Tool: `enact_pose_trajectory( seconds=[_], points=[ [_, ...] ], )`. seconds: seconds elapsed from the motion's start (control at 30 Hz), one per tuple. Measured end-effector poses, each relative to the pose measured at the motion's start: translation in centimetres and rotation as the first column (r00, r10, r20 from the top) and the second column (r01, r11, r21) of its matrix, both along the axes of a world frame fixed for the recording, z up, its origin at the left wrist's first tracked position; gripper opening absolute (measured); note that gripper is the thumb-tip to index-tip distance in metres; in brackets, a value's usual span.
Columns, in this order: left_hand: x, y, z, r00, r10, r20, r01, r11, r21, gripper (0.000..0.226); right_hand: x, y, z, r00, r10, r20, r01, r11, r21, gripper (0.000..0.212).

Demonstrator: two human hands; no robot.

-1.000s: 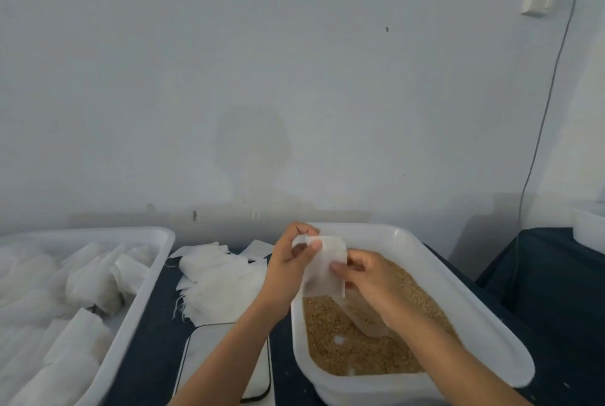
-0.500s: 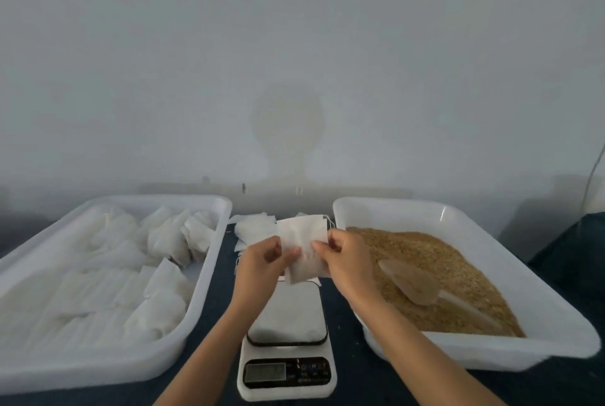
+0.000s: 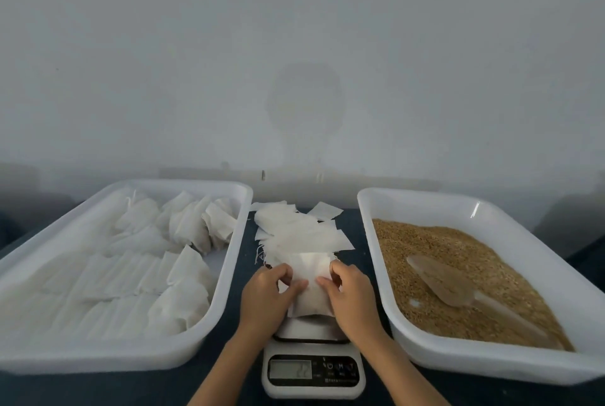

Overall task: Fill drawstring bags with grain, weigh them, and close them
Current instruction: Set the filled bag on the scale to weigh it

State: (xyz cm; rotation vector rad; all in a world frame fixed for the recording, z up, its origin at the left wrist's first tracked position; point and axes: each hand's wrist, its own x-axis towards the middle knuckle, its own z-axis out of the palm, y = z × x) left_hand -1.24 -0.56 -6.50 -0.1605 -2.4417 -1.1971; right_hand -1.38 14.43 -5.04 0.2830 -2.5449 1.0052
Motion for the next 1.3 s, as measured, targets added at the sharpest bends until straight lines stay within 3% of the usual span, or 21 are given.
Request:
enact_pose_trajectory(
  seconds=[0.13,0.23,0.37,0.57,0.83,1.3],
  points=[
    [-0.4,-0.9,0.0,0.995,-0.057,-0.078,0.06,0.998,0.026,0.022,0.2,0.8,-1.2,0.996,0.047,-0.076,-0.048,0.999,-0.006,0.023],
    [-0.5,-1.8,-0.5,0.996,-0.033,-0.084,0.045,0.99,0.133,0.021,0.2,1.3,-1.9,0.995,0.092,-0.05,-0.101,0.973,-0.209,0.005],
    [-0.6,-2.4,-1.3,0.999,0.037,-0.034,-0.024,0.943,0.333,0.017,0.6,1.8,-2.1,0.97,0.184,0.16,-0.085,0.87,-0.485,0.036],
    [-0.7,-3.0,-2.2,0.996,0.085,-0.012,-0.073,0.914,0.399,0.013,0.7,2.6,-2.2,0.947,0.237,0.216,-0.018,0.711,-0.703,0.042],
    [-1.1,-3.0,-2.8,0.993,0.117,-0.013,-0.102,0.916,0.388,0.013,0.6,2.6,-2.7,0.947,0.25,0.201,-0.022,0.675,-0.738,0.039],
    [-1.1,-3.1,-2.9,0.995,0.098,-0.022,-0.083,0.923,0.376,0.018,0.7,2.5,-3.0,0.945,0.292,0.144,-0.118,0.718,-0.686,0.033]
  ],
)
